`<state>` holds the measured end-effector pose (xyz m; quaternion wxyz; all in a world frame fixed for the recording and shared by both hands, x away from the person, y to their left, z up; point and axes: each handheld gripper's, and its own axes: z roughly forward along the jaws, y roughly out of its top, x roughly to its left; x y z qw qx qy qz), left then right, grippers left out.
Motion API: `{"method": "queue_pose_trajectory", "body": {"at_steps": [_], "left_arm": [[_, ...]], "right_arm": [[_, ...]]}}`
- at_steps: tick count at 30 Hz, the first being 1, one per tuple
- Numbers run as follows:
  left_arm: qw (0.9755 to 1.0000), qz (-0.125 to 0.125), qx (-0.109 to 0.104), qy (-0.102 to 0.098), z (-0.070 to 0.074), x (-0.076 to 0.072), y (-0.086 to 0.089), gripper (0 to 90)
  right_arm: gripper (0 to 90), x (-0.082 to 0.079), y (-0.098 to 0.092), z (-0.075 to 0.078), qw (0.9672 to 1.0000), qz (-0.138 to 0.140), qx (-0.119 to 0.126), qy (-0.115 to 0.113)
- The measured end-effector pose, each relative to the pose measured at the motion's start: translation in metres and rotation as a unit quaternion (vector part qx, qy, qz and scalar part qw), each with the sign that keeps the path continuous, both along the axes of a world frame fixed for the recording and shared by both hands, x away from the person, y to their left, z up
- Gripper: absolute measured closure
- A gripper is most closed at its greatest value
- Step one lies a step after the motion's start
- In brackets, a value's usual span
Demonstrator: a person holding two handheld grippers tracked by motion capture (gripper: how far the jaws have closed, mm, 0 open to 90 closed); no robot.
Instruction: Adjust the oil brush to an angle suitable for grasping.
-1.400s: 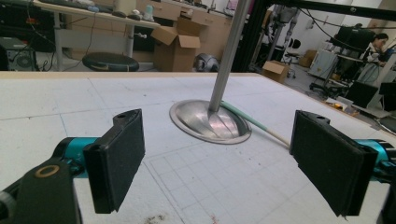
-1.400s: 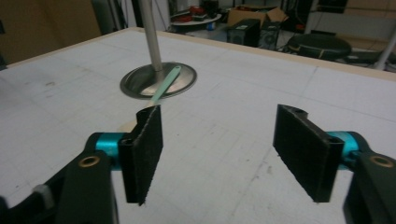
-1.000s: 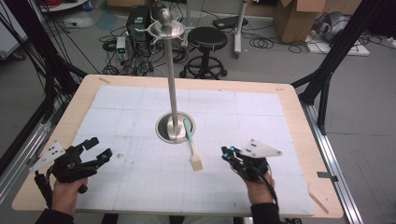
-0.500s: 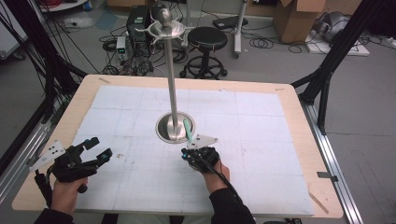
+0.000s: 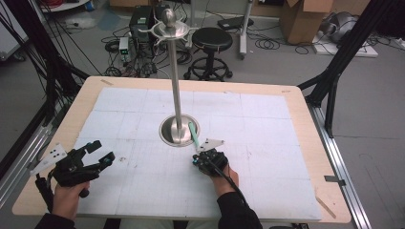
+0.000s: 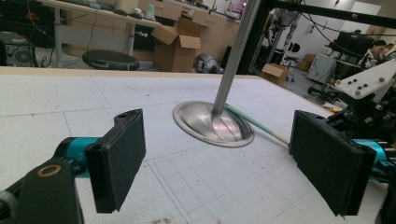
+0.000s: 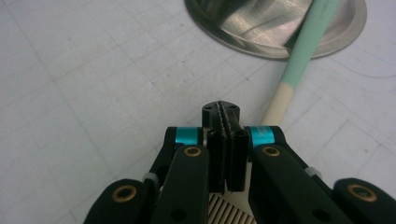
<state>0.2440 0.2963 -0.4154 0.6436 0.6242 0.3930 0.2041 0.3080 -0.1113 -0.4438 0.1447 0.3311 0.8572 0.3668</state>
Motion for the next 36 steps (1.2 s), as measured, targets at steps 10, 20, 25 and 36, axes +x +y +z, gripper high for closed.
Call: {"method": "queue_pose_trajectory", "body": {"at_steps": [10, 20, 25, 36], "left_arm": [[1.0000, 0.000, 0.001, 0.001, 0.000, 0.000, 0.000, 19.4], [1.0000, 0.000, 0.005, 0.002, 0.000, 0.000, -0.001, 19.6], [1.0000, 0.000, 0.007, 0.002, 0.000, 0.000, -0.001, 19.6], [1.0000, 0.001, 0.007, 0.003, 0.000, 0.000, -0.001, 19.6]], "right_arm": [[89.0, -0.009, -0.027, 0.003, 0.9997, -0.010, -0.001, 0.022], [89.0, -0.021, -0.059, 0.005, 0.9988, -0.032, -0.004, 0.037], [89.0, -0.027, -0.078, 0.008, 0.9978, -0.048, -0.016, 0.043], [89.0, -0.036, -0.098, 0.010, 0.9964, -0.059, -0.023, 0.057]]}}
